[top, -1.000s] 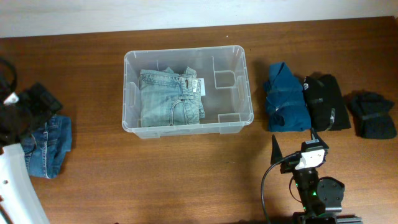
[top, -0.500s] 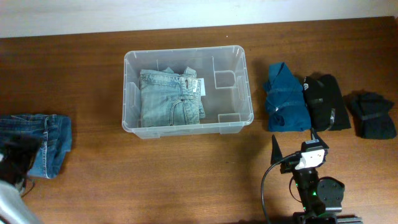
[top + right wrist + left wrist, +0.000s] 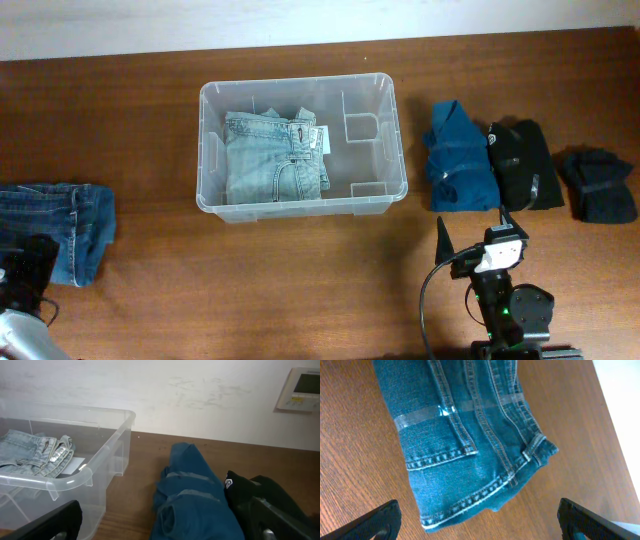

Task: Pack container
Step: 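Move the left gripper to the folded dark-blue jeans and grasp them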

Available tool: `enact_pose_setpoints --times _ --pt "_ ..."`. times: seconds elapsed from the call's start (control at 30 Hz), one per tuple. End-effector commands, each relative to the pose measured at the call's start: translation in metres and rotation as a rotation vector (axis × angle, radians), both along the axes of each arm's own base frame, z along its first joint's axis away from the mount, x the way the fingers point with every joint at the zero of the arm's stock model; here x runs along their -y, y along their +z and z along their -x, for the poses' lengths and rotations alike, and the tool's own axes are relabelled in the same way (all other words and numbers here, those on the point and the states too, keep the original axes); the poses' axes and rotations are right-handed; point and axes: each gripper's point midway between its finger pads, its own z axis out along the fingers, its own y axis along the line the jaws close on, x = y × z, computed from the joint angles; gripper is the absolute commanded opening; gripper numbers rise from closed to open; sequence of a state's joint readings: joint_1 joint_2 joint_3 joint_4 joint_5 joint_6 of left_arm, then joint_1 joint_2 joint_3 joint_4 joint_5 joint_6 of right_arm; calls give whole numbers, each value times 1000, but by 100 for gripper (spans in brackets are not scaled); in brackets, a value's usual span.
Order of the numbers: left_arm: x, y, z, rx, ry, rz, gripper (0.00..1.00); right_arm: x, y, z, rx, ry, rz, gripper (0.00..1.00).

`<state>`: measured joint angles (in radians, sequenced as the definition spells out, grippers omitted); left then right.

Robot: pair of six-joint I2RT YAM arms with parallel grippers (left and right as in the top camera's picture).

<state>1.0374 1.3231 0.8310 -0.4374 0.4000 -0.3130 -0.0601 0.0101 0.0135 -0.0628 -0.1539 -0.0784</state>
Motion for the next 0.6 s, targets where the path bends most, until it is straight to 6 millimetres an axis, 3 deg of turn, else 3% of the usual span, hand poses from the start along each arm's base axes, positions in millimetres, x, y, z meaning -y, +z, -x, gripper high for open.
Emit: enact_pose_setpoints --times 0.0,0.2,0.57 --pt "-4 -36 9 -77 62 84 100 3 -3 0 -5 -17 -8 98" --pt "-11 -72 -1 -72 75 176 100 3 -3 0 -5 -17 -8 98" --pt "-30 -103 -5 -84 131 181 99 3 -3 0 -5 -17 -8 98"
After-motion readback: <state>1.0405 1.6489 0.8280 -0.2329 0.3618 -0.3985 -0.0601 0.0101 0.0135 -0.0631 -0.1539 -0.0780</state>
